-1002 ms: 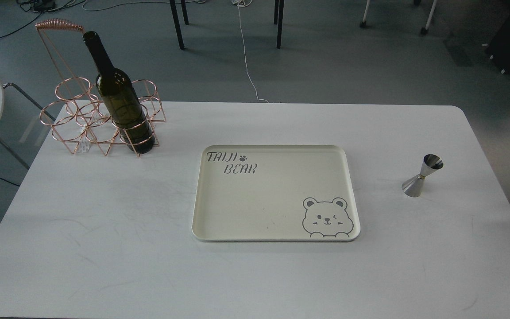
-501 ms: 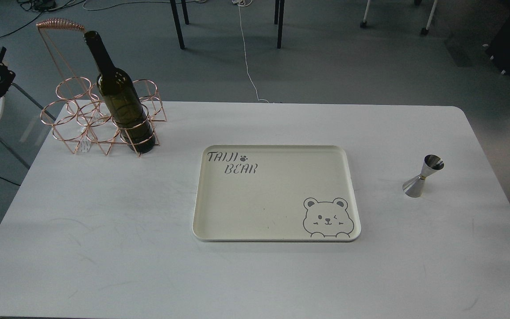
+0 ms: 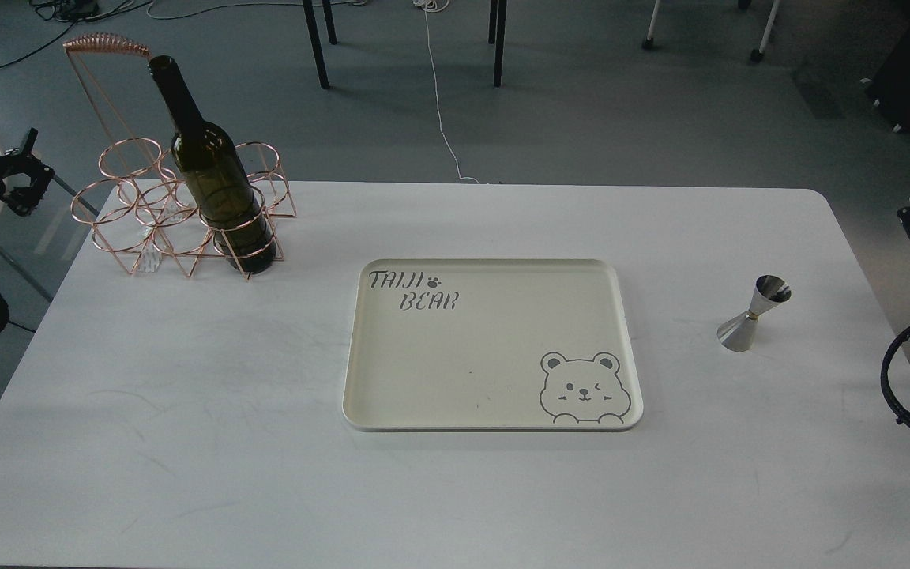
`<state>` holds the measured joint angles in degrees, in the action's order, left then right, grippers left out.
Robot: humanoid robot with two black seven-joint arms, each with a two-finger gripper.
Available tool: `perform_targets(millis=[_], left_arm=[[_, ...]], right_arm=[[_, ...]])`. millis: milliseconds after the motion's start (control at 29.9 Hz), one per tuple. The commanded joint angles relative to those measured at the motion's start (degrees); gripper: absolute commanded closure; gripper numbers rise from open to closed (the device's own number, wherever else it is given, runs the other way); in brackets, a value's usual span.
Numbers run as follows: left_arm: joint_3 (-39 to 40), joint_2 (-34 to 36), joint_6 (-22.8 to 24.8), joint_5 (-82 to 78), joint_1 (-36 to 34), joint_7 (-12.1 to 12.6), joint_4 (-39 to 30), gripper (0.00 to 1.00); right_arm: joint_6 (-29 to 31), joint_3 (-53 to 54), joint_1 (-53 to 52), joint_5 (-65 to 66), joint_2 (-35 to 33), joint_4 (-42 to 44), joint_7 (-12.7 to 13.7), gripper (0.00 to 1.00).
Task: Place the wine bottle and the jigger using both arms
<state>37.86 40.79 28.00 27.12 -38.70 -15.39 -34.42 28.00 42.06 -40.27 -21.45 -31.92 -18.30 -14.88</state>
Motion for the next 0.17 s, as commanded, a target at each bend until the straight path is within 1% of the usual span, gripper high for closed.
perform_targets(millis=[0,134], left_arm=[[0.0,-0.1,0.0,-0.1,0.0,-0.2,0.0,0.02],[-0.1,0.0,0.0,-0.4,0.0,-0.3,-0.2,0.02]], right_arm=[[0.0,-0.7,0.7,0.1,0.0,-0.1,-0.1,0.01],[0.0,-0.9,1.1,0.2,-0.1,-0.4,-0.1,0.01]])
